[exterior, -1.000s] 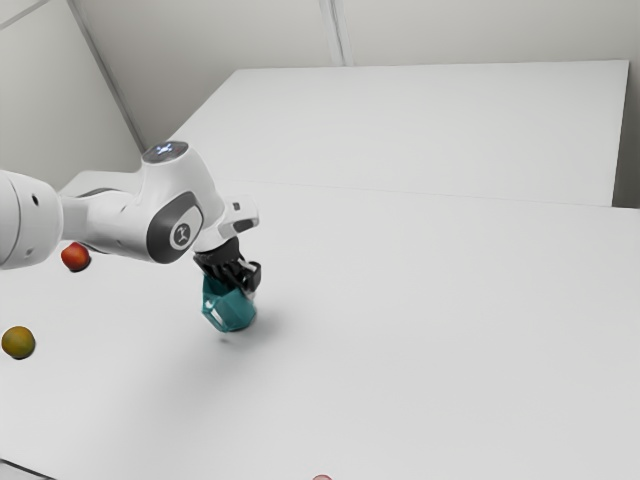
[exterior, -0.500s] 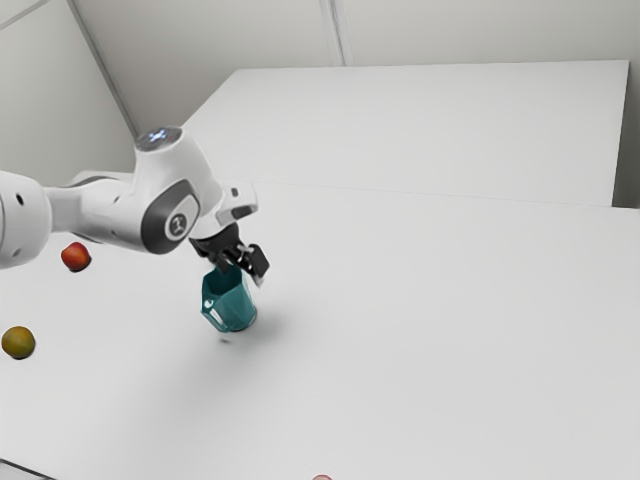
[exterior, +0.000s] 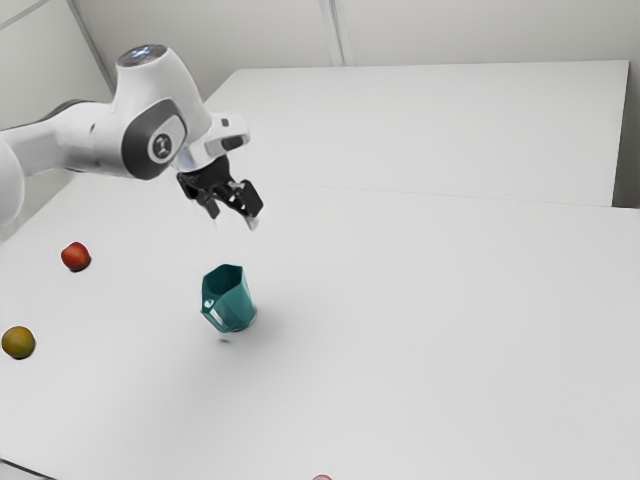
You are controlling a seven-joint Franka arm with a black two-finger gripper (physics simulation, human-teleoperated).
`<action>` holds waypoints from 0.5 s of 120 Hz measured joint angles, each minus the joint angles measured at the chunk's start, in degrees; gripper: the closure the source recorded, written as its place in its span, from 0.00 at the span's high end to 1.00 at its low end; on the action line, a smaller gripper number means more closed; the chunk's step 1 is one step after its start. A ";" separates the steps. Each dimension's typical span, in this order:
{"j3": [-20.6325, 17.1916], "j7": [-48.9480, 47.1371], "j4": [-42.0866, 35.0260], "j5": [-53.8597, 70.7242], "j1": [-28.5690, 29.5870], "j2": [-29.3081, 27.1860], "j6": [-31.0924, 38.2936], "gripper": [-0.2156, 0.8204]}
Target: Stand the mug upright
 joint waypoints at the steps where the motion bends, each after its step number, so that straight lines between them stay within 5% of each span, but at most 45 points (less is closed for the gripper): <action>1: 0.00 0.00 0.35 0.00 0.01 0.03 -0.51 0.76; 60: 0.03 0.14 17.77 0.10 0.08 1.06 -23.65 0.77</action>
